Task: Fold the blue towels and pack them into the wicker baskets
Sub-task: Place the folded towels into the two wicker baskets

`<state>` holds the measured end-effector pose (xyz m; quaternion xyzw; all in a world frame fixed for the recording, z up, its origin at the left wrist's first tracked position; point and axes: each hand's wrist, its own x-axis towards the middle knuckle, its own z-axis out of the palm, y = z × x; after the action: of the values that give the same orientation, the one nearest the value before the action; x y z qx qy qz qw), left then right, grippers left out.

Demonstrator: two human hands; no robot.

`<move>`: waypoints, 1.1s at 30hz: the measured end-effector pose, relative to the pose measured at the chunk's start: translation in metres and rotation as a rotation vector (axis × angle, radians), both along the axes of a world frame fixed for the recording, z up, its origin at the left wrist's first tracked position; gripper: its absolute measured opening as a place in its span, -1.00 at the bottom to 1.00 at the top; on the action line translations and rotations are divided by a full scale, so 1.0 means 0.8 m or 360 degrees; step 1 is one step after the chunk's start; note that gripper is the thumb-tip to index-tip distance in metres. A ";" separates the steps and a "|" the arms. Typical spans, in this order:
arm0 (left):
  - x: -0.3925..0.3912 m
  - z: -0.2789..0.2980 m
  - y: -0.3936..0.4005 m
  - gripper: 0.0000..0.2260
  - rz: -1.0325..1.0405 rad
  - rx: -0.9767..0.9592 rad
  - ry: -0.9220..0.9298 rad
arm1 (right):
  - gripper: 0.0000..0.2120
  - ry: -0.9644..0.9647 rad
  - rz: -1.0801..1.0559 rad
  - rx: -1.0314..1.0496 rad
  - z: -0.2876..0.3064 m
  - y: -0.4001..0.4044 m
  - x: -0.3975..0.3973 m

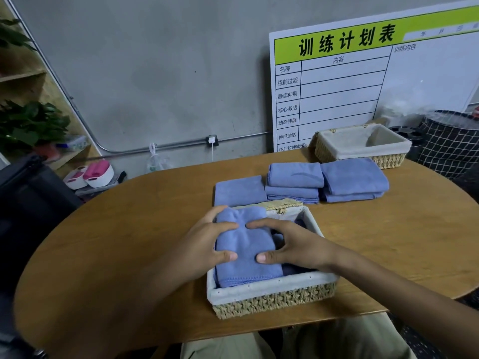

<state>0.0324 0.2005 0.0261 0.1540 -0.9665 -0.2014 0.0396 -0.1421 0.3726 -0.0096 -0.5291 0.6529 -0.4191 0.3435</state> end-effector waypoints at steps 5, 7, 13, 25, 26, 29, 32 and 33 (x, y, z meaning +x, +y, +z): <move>0.000 -0.007 0.012 -0.42 -0.0071 -0.0178 -0.0245 | -0.38 0.0139 0.0026 0.0118 -0.006 -0.005 -0.003; 0.000 -0.005 0.016 -0.41 -0.0076 -0.0246 -0.0325 | -0.41 0.0044 0.0039 0.0166 -0.003 -0.006 -0.004; 0.003 -0.004 0.004 -0.44 -0.0067 -0.0260 -0.0298 | -0.43 -0.0250 0.0024 0.0157 -0.006 -0.010 -0.002; 0.027 0.001 -0.005 -0.43 -0.0319 -0.0877 -0.0299 | -0.46 0.1135 0.0023 -0.0303 0.012 -0.007 -0.019; 0.029 -0.003 -0.007 -0.39 -0.0350 -0.0790 -0.0344 | -0.43 0.1184 0.0087 -0.0295 0.010 -0.007 -0.018; 0.028 -0.022 -0.015 -0.17 -0.0322 -0.0541 -0.0367 | -0.33 0.1383 0.0240 -0.0165 0.003 -0.008 -0.011; 0.022 -0.015 -0.011 -0.18 -0.0322 -0.0537 -0.0579 | -0.29 0.1587 0.0266 -0.0064 0.001 -0.007 -0.008; 0.020 -0.013 -0.009 -0.18 -0.0318 -0.0559 -0.0623 | -0.28 0.1618 0.0278 -0.0036 0.003 -0.007 -0.008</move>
<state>0.0486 0.1935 0.0159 0.0848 -0.9863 -0.0002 -0.1418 -0.1486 0.3673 -0.0076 -0.7221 0.6863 -0.0858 0.0107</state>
